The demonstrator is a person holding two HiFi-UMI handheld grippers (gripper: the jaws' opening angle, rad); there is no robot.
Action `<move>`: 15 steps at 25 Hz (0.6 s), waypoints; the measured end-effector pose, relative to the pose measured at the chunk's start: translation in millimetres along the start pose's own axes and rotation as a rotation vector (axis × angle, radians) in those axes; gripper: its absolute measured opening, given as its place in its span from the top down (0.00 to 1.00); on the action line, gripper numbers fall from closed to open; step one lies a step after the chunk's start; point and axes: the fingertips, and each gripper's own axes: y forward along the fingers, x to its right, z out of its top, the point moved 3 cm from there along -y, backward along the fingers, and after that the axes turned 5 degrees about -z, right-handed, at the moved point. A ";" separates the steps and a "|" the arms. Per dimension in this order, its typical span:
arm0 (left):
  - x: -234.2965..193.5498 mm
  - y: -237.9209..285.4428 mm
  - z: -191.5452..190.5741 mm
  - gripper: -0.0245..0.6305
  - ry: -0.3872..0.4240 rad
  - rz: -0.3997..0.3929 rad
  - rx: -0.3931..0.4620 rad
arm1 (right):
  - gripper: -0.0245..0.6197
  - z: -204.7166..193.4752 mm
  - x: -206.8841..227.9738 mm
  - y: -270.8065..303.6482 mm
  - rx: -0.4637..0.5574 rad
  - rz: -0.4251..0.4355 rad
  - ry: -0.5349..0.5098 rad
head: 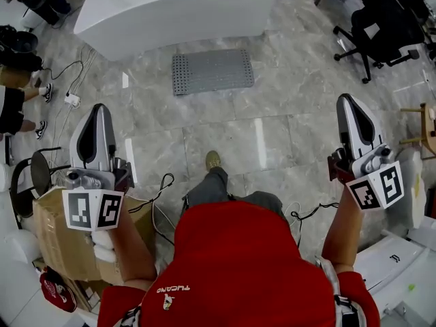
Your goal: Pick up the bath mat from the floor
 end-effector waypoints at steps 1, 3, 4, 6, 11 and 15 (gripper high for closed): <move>-9.5 9.7 -0.7 0.96 0.004 -0.006 0.004 | 0.96 0.3 0.2 13.2 -0.001 -0.006 -0.006; -26.9 28.6 -1.9 0.96 0.010 -0.019 0.012 | 0.96 0.2 0.6 38.7 -0.001 -0.017 -0.015; -34.7 37.6 -2.6 0.96 0.011 -0.027 0.016 | 0.96 -0.2 0.7 50.8 -0.001 -0.021 -0.017; -48.6 53.8 -4.0 0.96 0.011 -0.041 0.021 | 0.96 -0.2 0.1 73.4 0.002 -0.022 -0.018; -80.9 80.8 -8.1 0.96 0.002 -0.061 0.026 | 0.96 1.5 -4.5 119.7 0.013 -0.010 -0.007; -102.5 97.6 -12.1 0.96 -0.010 -0.065 0.021 | 0.96 1.6 -0.7 144.5 0.005 -0.022 -0.010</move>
